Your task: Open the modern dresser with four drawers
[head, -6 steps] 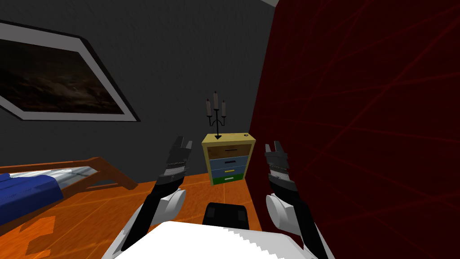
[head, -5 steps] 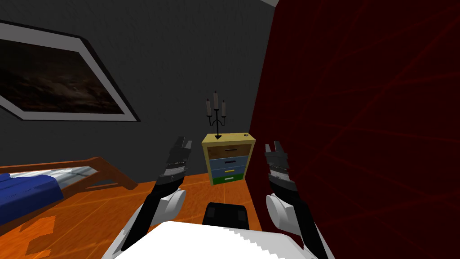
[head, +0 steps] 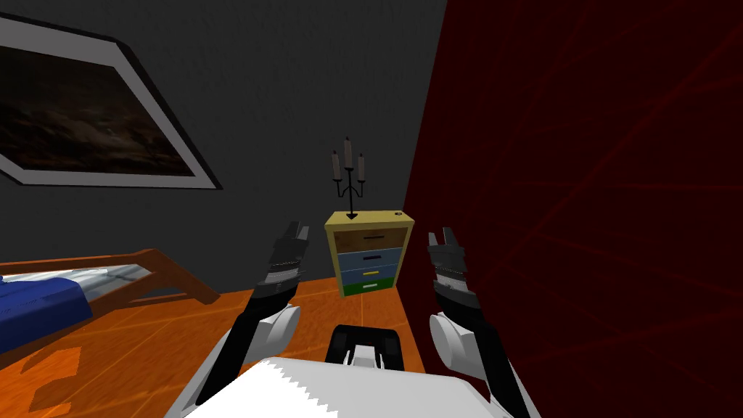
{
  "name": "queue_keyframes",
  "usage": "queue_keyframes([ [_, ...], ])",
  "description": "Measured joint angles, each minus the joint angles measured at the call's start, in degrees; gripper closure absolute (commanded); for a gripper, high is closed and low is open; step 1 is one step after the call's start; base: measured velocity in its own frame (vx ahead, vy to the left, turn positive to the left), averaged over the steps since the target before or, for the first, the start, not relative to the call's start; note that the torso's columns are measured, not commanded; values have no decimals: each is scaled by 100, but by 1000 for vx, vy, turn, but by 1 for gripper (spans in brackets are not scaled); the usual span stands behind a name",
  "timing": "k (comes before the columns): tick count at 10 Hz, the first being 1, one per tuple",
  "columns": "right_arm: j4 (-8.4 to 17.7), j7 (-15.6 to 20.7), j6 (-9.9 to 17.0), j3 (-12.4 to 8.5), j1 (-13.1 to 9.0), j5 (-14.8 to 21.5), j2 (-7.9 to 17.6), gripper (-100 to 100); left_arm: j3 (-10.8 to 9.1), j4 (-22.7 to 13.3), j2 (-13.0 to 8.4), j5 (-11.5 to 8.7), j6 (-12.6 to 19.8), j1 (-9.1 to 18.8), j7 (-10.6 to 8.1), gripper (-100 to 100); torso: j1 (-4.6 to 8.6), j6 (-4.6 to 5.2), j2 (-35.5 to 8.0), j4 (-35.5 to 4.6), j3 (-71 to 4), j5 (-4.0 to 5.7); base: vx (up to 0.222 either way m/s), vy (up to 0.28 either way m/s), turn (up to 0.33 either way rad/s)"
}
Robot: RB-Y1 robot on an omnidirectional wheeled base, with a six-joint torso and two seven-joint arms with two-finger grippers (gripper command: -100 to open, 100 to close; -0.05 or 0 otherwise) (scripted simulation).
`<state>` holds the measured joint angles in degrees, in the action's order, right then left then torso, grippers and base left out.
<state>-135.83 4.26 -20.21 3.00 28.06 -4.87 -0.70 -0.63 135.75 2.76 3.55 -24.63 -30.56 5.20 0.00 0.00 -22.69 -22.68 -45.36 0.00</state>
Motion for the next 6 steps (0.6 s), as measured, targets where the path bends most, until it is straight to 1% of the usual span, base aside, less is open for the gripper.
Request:
queue_keyframes([
  [3,0,0,0,0,0,0,0,0,0,0,0,0,0,0,0,0,0,0,-1270,-1269,-2537,0,0,0,0],
  [4,0,0,0,0,0,0,0,-100,0,0,0,0,0,0,0,0,0,0,-1693,-1692,-3383,0,8,9,28],
  [5,0,20,17,-6,10,27,125,-100,0,-2,0,0,0,0,0,0,-2,0,-1885,-1881,-3778,-1,3,17,41],
  [6,16,62,37,-6,21,75,279,-100,0,-2,0,0,1,0,0,0,-4,0,-1939,-1937,-3889,-1,0,24,35],
])
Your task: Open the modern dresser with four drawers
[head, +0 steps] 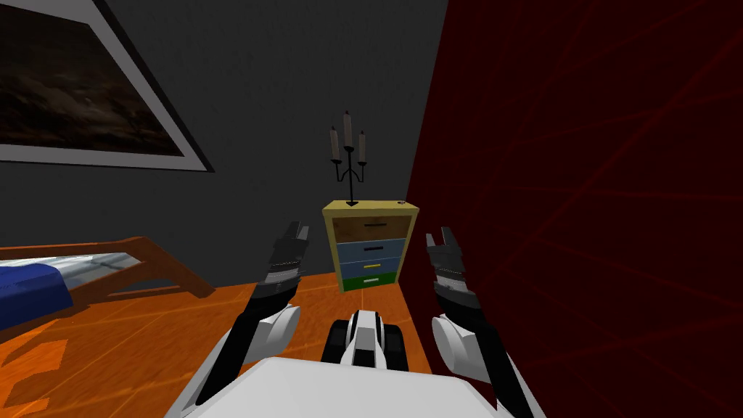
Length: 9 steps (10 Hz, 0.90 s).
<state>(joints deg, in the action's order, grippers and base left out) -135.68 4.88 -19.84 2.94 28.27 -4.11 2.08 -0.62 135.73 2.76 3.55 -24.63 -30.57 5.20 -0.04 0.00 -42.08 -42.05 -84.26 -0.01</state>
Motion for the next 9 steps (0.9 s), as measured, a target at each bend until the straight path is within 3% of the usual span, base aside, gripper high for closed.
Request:
queue_keyframes([
  [5,55,461,333,-11,15,490,666,-100,0,0,0,0,0,0,0,0,2,1,-20,-24,-31,1,5,41,73],
  [9,5,1087,822,21,73,1146,973,-100,0,0,0,0,0,0,0,0,6,0,-19,-23,-32,1,11,64,117],
])
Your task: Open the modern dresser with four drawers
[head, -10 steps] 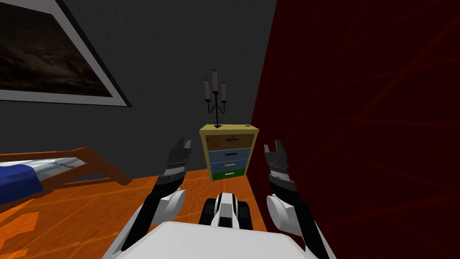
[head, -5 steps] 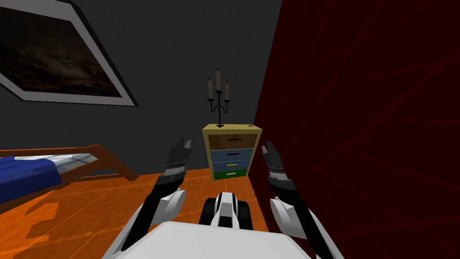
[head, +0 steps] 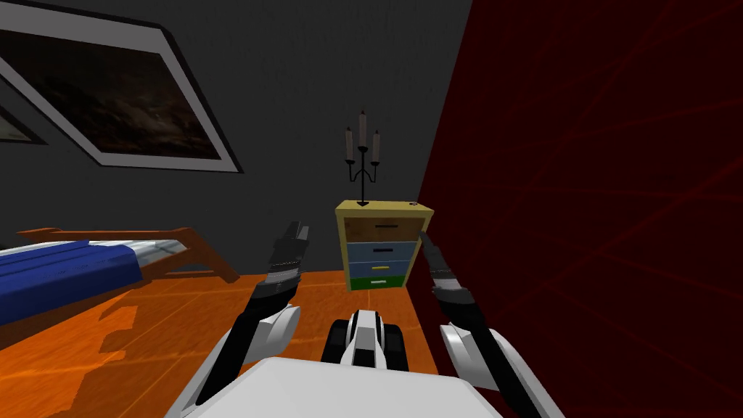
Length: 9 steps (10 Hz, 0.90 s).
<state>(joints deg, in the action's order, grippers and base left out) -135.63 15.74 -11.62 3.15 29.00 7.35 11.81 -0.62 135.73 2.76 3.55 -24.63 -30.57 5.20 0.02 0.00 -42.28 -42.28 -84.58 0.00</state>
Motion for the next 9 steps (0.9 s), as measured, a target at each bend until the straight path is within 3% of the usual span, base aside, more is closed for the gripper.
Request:
queue_keyframes([
  [9,24,1326,978,-44,88,1393,425,-100,0,0,0,0,0,0,0,0,-7,-1,-1,-1,1,-2,17,55,89],
])
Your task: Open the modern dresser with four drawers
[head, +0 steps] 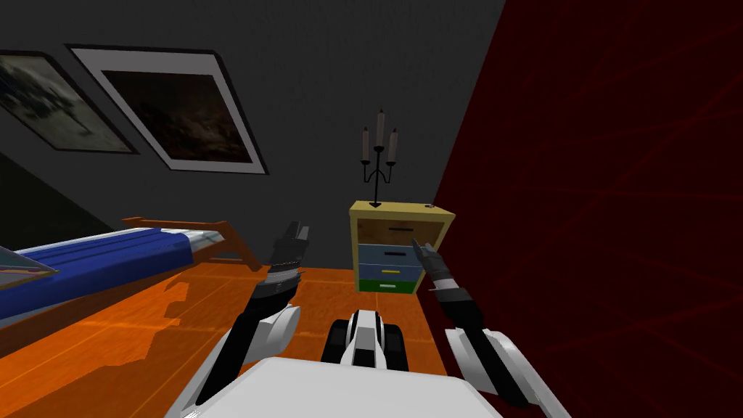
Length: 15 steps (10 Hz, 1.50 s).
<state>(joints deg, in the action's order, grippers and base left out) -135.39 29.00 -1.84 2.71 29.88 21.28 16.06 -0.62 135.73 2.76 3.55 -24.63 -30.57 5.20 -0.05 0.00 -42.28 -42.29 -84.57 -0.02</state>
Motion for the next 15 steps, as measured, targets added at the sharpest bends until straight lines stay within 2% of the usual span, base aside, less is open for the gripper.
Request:
queue_keyframes([
  [7,94,987,702,-42,86,1028,315,-100,0,0,0,0,0,0,0,0,8,2,-2,0,1,2,19,54,99],
  [9,102,1286,955,-70,141,1348,494,-100,0,0,0,0,0,0,0,0,1,0,3,1,-2,0,27,58,104],
  [12,213,1752,1253,-40,155,1867,620,-100,0,0,0,0,0,0,0,0,4,0,-1,0,1,1,18,51,95],
  [15,317,2208,1657,-19,95,2328,866,-100,0,0,0,0,0,0,0,0,2,-1,4,2,-3,1,29,59,125],
])
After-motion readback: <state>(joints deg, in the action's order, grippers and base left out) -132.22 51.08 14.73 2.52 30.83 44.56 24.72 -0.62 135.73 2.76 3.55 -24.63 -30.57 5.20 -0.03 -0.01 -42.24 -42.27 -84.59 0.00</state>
